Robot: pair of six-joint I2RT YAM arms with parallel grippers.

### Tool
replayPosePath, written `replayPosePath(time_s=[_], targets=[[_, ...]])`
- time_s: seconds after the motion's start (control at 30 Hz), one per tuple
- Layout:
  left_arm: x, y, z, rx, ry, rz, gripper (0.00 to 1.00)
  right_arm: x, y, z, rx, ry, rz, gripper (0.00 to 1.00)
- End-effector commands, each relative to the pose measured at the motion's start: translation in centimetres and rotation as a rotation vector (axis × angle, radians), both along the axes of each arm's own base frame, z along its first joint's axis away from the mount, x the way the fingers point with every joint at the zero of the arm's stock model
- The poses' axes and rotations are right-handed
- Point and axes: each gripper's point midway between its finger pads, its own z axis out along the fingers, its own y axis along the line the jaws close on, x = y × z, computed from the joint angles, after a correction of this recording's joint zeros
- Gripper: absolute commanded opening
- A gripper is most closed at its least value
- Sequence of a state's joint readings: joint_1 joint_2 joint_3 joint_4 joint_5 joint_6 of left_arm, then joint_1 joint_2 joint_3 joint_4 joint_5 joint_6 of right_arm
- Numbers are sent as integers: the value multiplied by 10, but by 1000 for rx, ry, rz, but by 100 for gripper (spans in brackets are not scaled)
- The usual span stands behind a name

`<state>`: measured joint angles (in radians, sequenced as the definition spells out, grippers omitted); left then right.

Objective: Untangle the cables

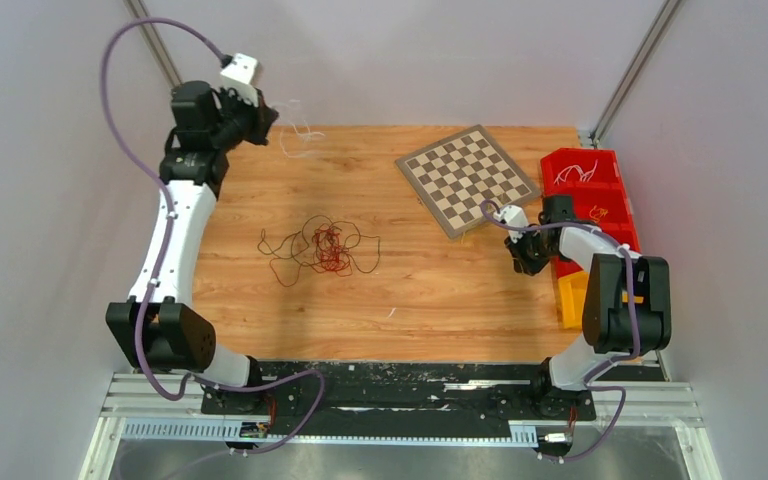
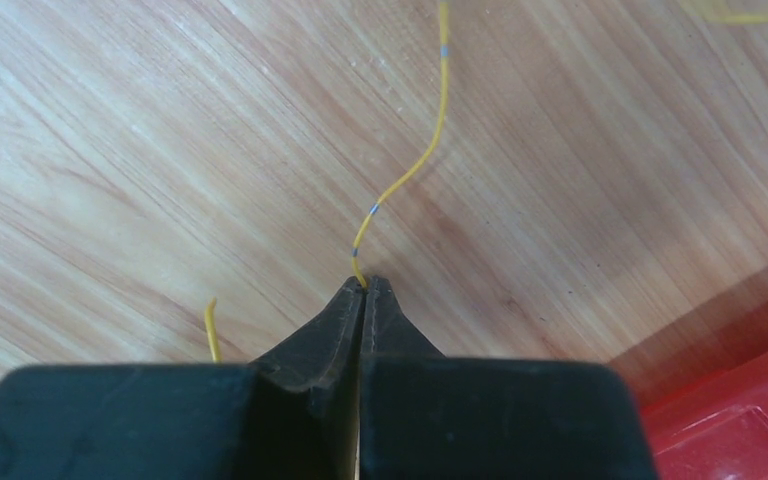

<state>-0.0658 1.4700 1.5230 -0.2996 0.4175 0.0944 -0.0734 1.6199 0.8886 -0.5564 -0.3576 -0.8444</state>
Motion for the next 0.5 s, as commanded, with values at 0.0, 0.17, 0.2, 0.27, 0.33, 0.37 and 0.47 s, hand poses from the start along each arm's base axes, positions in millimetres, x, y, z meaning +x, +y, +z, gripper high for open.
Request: replayPosePath(time_s=[0.0, 0.17, 0.2, 0.27, 0.33, 0.37, 0.47], targets=[[-2, 22, 45, -54, -59, 19, 0, -42, -22, -27, -102, 164, -19, 0], [-28, -8, 54, -141, -68, -154, 0, -13, 34, 48, 190, 98, 25, 52], [-32, -12, 51, -151, -54, -168, 0, -2, 45, 71, 240, 50, 34, 64], [-43, -34, 45, -162, -27, -237, 0, 17, 66, 121, 325, -53, 59, 79], [-55, -55, 38, -166, -3, -296, 0, 29, 88, 172, 408, -143, 101, 88], [-63, -73, 36, -168, 8, -346, 0, 34, 95, 197, 447, -190, 117, 90], [-82, -111, 21, -188, 66, -446, 0, 31, 139, 258, 562, -274, 241, 96]])
